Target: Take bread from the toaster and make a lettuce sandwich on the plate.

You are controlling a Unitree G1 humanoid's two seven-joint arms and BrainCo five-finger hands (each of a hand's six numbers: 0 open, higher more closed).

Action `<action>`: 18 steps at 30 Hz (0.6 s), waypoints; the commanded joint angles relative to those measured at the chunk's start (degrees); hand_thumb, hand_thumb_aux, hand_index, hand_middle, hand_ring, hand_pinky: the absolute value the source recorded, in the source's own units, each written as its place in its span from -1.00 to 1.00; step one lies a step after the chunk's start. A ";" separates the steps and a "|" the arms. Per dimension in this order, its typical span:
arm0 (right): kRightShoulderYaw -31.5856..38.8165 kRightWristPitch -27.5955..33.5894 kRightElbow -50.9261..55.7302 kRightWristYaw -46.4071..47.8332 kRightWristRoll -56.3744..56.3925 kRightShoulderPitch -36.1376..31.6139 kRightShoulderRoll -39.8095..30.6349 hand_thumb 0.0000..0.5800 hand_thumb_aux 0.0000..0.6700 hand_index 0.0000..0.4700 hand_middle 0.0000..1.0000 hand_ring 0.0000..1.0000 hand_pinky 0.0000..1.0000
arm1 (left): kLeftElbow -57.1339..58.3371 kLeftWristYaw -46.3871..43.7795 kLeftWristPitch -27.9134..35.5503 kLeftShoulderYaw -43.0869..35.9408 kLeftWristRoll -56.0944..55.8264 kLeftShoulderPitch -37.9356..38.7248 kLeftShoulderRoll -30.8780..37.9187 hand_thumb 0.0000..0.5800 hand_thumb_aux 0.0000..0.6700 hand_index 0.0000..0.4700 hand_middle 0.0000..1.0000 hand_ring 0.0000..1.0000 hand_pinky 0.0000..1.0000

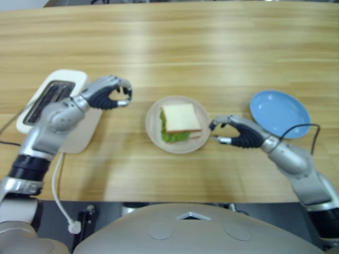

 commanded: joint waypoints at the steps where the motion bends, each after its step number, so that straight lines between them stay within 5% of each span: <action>1: -1.15 5.24 -7.35 5.94 4.08 2.08 -1.92 1.00 1.00 0.96 1.00 1.00 1.00 | -8.25 -12.67 5.11 -1.81 -14.52 2.76 1.35 1.00 1.00 0.96 1.00 1.00 1.00; 8: 6.37 11.24 -14.40 13.43 3.95 5.85 -2.53 1.00 1.00 0.96 1.00 1.00 1.00 | -13.78 -27.90 12.63 -8.93 -17.74 9.10 4.01 1.00 1.00 0.96 1.00 1.00 1.00; 14: 21.90 13.91 -4.31 16.87 -6.90 0.96 0.84 1.00 1.00 0.96 1.00 1.00 1.00 | -8.91 -34.15 14.31 -20.35 -8.57 10.03 0.24 1.00 1.00 0.96 1.00 1.00 1.00; 18: 25.56 13.58 1.88 13.87 -14.28 -3.62 3.70 1.00 1.00 0.96 1.00 1.00 1.00 | -2.48 -33.19 12.66 -22.49 -3.31 7.66 -3.18 1.00 1.00 0.96 1.00 1.00 1.00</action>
